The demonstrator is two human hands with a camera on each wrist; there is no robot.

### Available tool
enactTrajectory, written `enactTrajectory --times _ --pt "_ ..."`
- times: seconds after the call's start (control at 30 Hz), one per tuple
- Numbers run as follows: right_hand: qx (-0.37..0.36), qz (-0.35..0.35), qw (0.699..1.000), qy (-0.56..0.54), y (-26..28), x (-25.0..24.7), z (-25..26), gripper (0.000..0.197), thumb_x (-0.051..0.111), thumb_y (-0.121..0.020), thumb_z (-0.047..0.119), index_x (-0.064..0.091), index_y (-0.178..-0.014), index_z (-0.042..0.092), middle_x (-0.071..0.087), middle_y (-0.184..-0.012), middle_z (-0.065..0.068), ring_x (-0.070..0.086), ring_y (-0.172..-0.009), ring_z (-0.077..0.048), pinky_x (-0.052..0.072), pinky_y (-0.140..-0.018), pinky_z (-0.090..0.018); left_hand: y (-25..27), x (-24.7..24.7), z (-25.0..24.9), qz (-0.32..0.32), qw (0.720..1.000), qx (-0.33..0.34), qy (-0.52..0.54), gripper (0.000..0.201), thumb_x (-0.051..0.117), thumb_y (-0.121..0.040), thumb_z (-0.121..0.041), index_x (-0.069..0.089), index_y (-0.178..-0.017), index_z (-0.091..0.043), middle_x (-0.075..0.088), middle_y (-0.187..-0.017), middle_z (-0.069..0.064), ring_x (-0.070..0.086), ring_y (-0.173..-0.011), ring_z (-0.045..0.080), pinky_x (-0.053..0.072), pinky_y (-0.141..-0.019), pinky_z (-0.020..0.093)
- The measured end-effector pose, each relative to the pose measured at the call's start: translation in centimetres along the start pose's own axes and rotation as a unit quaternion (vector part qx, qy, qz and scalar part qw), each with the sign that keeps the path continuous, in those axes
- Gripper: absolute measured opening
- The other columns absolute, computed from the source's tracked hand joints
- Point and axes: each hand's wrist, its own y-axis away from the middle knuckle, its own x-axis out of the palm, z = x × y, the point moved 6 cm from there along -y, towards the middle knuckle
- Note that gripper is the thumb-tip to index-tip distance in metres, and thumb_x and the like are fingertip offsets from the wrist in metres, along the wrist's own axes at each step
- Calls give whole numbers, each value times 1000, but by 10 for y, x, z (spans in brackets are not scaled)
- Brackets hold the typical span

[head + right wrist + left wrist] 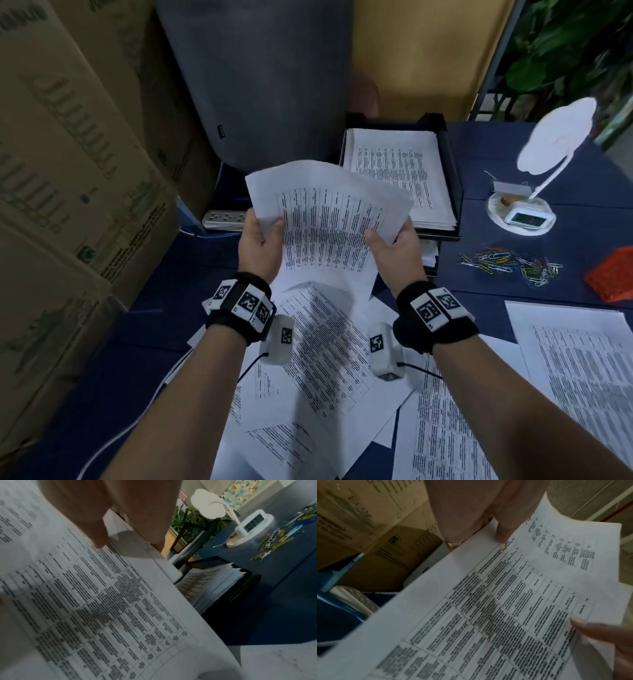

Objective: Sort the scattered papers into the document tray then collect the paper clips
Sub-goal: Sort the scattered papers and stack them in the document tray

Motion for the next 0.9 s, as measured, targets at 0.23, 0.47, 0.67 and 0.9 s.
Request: enactTrajectory --times 0.23,0.47,0.67,0.9 --pt "6 13 999 42 -5 9 -9 25 55 -93 6 45 -111 19 60 -105 -7 57 -83 -7 52 -71 -18 -4 1 16 30 992 -88 83 46 60 -87 5 44 -123 -19 61 -115 -1 59 -110 15 47 -97 31" --pt "42 41 997 55 -9 8 -17 33 51 -89 -4 45 -112 18 61 -102 1 59 -90 -13 49 -73 -16 -6 -4 23 -10 985 -159 61 17 65 -88 -14 61 -103 -7 66 -98 2 63 -90 9 47 -97 36" --pt "106 19 985 134 -8 -18 -43 15 56 -92 11 57 -107 12 65 -98 -9 59 -89 -23 50 -80 -35 -33 8 2 -24 990 -129 59 17 62 -90 -16 57 -99 -2 61 -78 -4 63 -73 19 47 -94 46" --pt "130 -32 991 1 -21 -49 -36 28 56 -94 9 59 -122 6 64 -117 -5 59 -106 -22 44 -94 -32 -43 48 19 73 980 -147 -115 70 64 -87 -12 21 -142 -16 54 -86 2 57 -78 16 51 -70 28"
